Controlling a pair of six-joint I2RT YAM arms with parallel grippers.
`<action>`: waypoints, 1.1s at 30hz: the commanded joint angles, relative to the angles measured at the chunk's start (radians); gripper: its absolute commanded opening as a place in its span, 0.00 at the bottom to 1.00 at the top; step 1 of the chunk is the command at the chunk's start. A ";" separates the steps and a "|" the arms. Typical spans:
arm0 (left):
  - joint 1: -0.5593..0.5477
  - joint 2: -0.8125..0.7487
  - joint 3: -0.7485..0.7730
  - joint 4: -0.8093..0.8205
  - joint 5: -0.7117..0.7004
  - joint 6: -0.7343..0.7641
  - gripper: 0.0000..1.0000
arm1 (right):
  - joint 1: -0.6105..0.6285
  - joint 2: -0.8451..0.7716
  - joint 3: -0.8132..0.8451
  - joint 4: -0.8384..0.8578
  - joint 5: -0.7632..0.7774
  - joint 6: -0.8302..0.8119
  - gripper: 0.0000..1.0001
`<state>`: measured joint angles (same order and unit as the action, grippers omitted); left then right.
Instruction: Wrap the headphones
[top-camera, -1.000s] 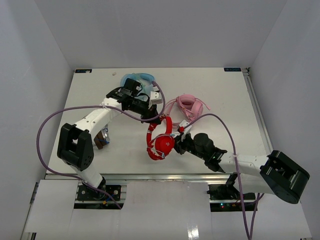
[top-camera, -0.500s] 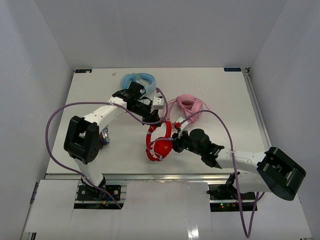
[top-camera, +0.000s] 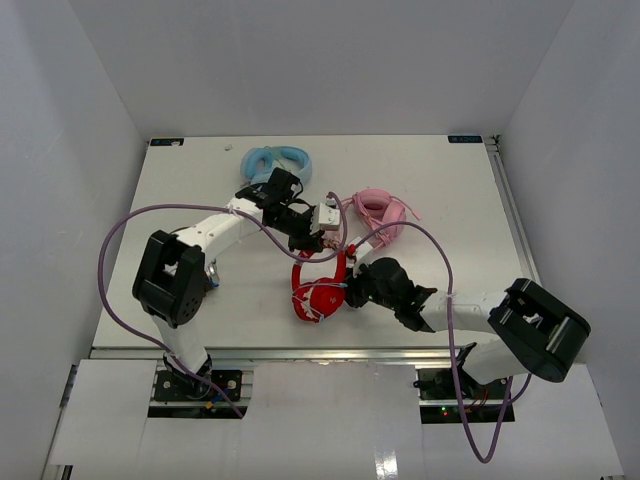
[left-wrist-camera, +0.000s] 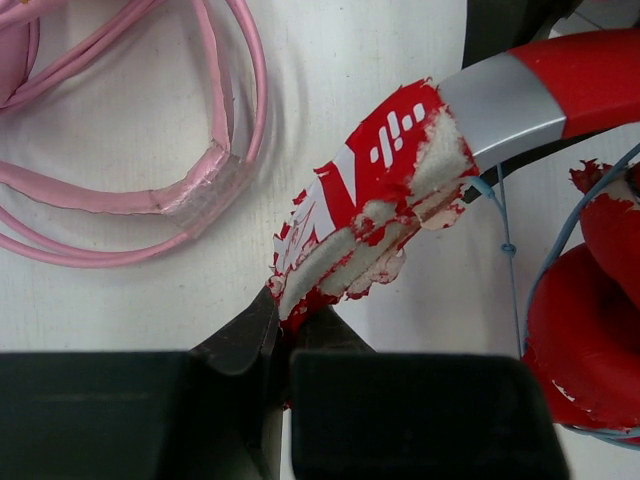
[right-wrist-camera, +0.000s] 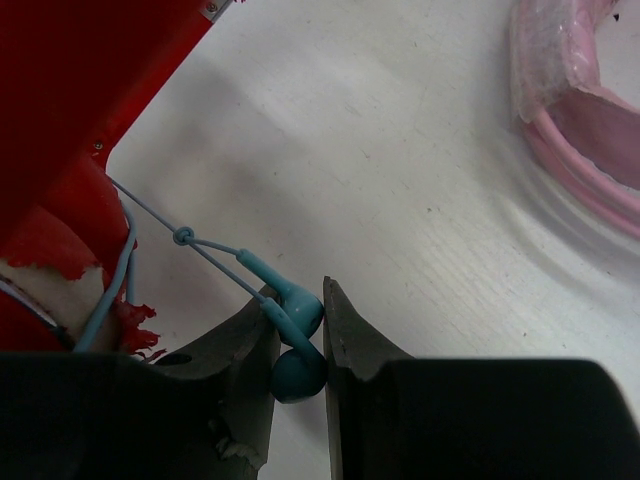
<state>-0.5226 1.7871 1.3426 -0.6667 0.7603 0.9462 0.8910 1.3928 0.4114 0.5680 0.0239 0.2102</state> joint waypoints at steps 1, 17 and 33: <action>-0.020 0.012 -0.006 -0.021 -0.082 0.035 0.00 | -0.023 -0.020 -0.002 0.008 0.082 0.031 0.08; -0.048 0.019 -0.068 0.075 -0.228 0.032 0.00 | -0.048 -0.085 -0.051 -0.052 0.139 0.124 0.15; -0.093 0.081 0.020 0.019 -0.425 -0.036 0.00 | -0.052 -0.062 -0.073 -0.023 0.214 0.215 0.31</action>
<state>-0.6151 1.8633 1.3340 -0.5518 0.4486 0.8951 0.8576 1.3602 0.3511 0.4950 0.1395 0.3995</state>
